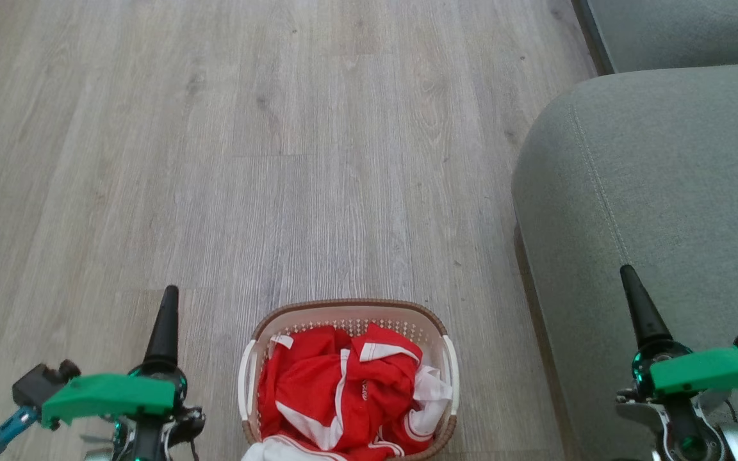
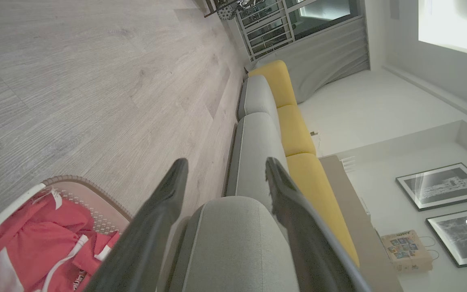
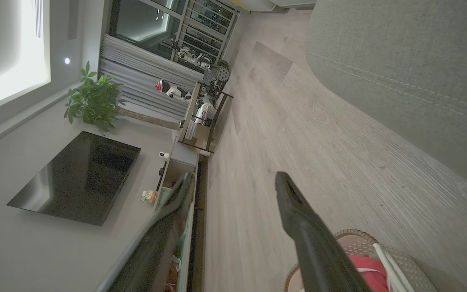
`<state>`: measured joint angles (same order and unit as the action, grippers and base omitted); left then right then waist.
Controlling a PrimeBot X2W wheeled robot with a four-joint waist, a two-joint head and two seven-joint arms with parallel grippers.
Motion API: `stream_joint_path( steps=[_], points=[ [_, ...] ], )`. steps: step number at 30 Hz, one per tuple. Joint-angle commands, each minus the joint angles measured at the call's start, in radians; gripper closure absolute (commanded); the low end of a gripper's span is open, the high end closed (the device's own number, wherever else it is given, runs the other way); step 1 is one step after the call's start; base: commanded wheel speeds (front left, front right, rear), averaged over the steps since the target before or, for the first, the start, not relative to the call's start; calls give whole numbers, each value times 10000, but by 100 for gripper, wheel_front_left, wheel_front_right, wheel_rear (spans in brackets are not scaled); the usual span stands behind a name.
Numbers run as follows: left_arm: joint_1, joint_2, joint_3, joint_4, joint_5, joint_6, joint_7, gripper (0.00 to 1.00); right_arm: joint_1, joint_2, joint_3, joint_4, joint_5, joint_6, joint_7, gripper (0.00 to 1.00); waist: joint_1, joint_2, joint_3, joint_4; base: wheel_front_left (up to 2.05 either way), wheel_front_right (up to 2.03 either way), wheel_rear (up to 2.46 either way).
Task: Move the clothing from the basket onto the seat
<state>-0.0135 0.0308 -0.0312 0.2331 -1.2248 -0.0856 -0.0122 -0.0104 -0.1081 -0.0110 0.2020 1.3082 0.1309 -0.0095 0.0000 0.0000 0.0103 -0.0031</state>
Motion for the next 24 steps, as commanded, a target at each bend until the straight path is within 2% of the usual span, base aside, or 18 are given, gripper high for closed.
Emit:
stream_joint_path(
  steps=[1, 13, 24],
  points=[
    [-525, 110, 13, -434, 263, 39, -103, 0, -478, -198, 124, -427, -234, -1, -109, 0, 0, 0, 4, -1, 0, 0, 0],
    [-605, 122, -434, -655, 2624, 534, -455, 0, -546, -473, 512, -696, -2380, -1, -463, 0, 0, 0, 20, -11, 0, 0, 0],
    [-651, 134, -770, -880, 4133, 860, -777, 0, -585, -692, 856, -927, -3805, -1, -788, 0, 0, 0, 18, -6, 0, 0, 0]
  ],
)
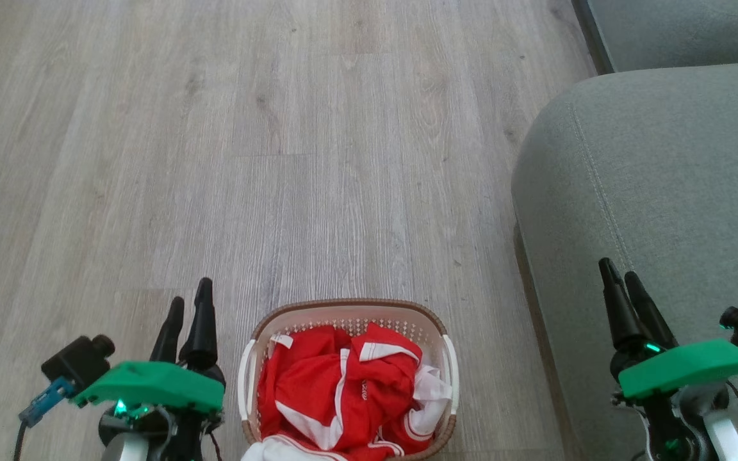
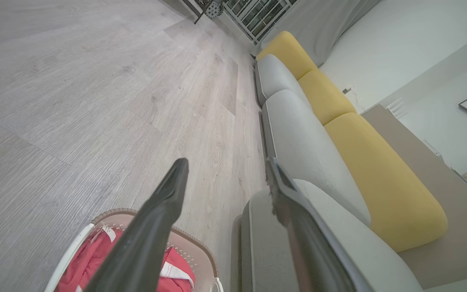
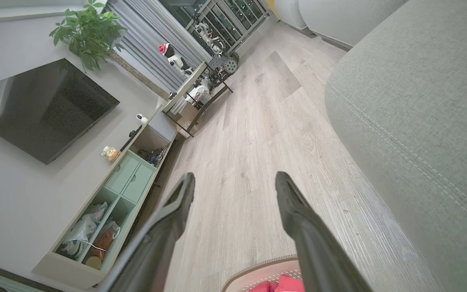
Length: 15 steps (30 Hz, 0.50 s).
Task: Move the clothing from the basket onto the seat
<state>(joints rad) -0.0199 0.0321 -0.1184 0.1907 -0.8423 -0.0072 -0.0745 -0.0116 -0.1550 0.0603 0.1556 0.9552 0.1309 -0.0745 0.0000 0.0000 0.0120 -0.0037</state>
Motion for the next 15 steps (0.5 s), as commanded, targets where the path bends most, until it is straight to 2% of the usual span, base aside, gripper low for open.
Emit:
stream_joint_path(
  steps=[1, 15],
  points=[
    [-594, 121, 78, -478, 425, 99, -183, 0, -579, -241, 172, -481, -383, -1, -167, 0, 0, 0, 2, -1, 0, 0, 0],
    [-678, 135, -248, -803, 1907, 367, -562, 0, -639, -435, 510, -664, -1697, -1, -550, 0, 0, 0, 13, -11, 0, 0, 0]
  ],
)
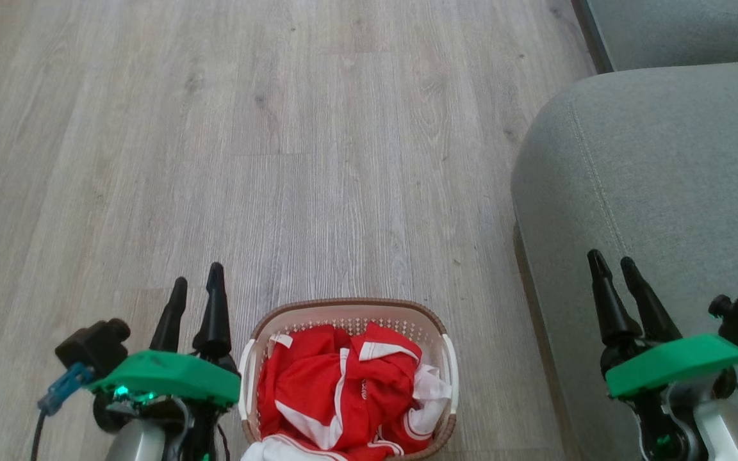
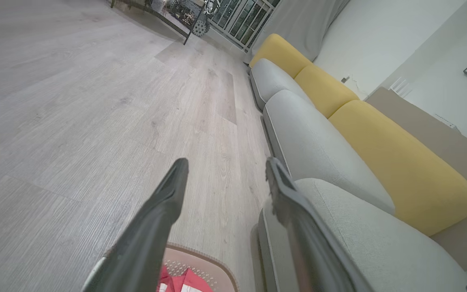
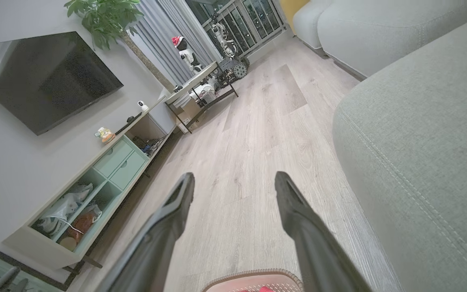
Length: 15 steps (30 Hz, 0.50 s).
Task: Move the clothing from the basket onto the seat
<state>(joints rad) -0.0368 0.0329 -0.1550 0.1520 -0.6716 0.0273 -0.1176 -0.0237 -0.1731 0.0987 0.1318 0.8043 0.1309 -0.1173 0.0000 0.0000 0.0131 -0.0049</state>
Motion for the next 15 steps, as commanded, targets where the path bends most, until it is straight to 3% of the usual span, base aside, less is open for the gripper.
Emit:
stream_joint_path(
  steps=[1, 15],
  points=[
    [-515, 128, 90, -440, 315, 42, -160, 0, -525, -272, 154, -446, -290, -1, -152, 0, 0, 0, 6, 0, 0, 0, 0],
    [-601, 142, -290, -793, 1904, 323, -570, 0, -624, -533, 517, -759, -1671, -1, -566, 0, 0, 0, 37, -16, 0, 0, 0]
  ],
)
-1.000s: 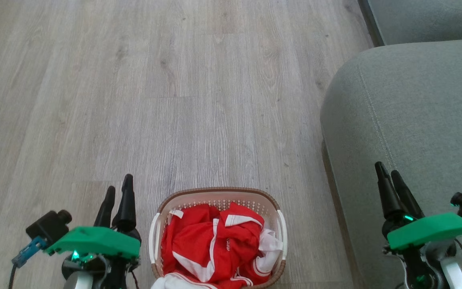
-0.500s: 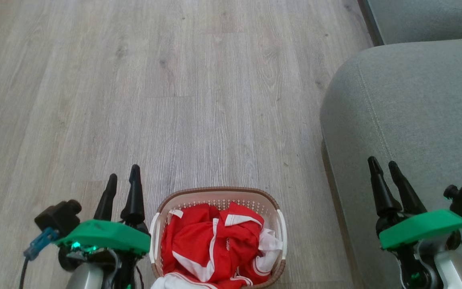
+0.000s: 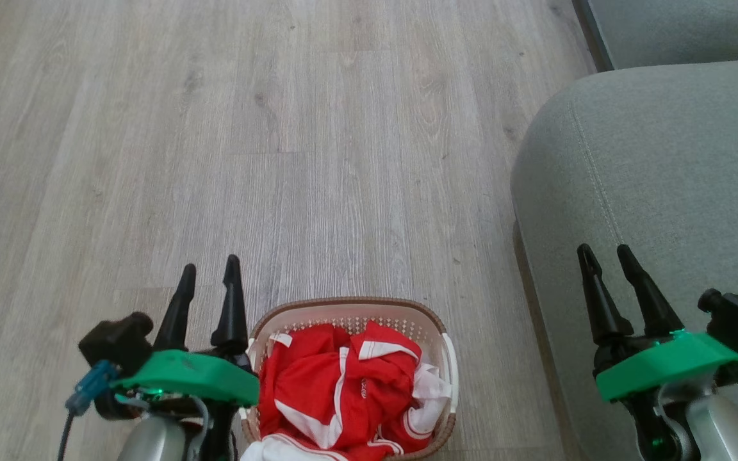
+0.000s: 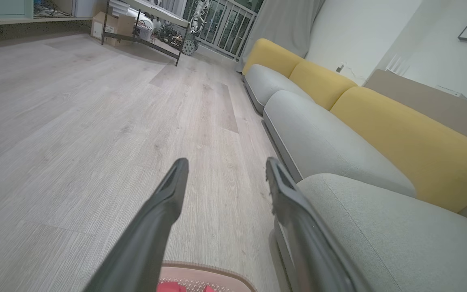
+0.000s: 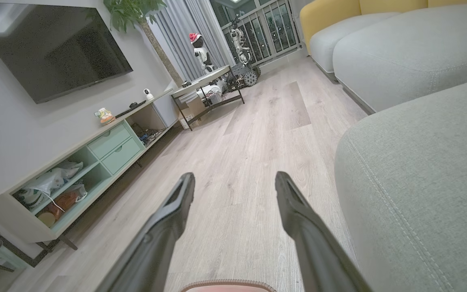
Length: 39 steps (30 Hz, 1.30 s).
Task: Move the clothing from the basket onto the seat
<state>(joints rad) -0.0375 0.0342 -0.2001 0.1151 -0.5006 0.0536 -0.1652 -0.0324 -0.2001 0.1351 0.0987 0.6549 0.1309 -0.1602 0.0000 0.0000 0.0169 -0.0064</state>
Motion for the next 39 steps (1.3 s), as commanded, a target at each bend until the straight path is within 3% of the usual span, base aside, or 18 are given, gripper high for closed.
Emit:
stream_joint_path(
  steps=[1, 30, 39],
  points=[
    [-598, 130, 134, -450, 309, 76, -124, 0, -541, -279, 177, -450, -276, -1, -166, 0, 0, 0, -2, -3, 0, 0, 0],
    [-724, 160, -506, -1101, 3532, 572, -966, 0, -594, -774, 733, -1223, -3117, -2, -1016, 0, 0, 0, 34, 5, 0, 0, 0],
    [-743, 160, -502, -1134, 3486, 573, -966, 0, -615, -766, 718, -1222, -3077, -2, -1016, 0, 0, 0, 87, 1, 0, 0, 0]
  ],
)
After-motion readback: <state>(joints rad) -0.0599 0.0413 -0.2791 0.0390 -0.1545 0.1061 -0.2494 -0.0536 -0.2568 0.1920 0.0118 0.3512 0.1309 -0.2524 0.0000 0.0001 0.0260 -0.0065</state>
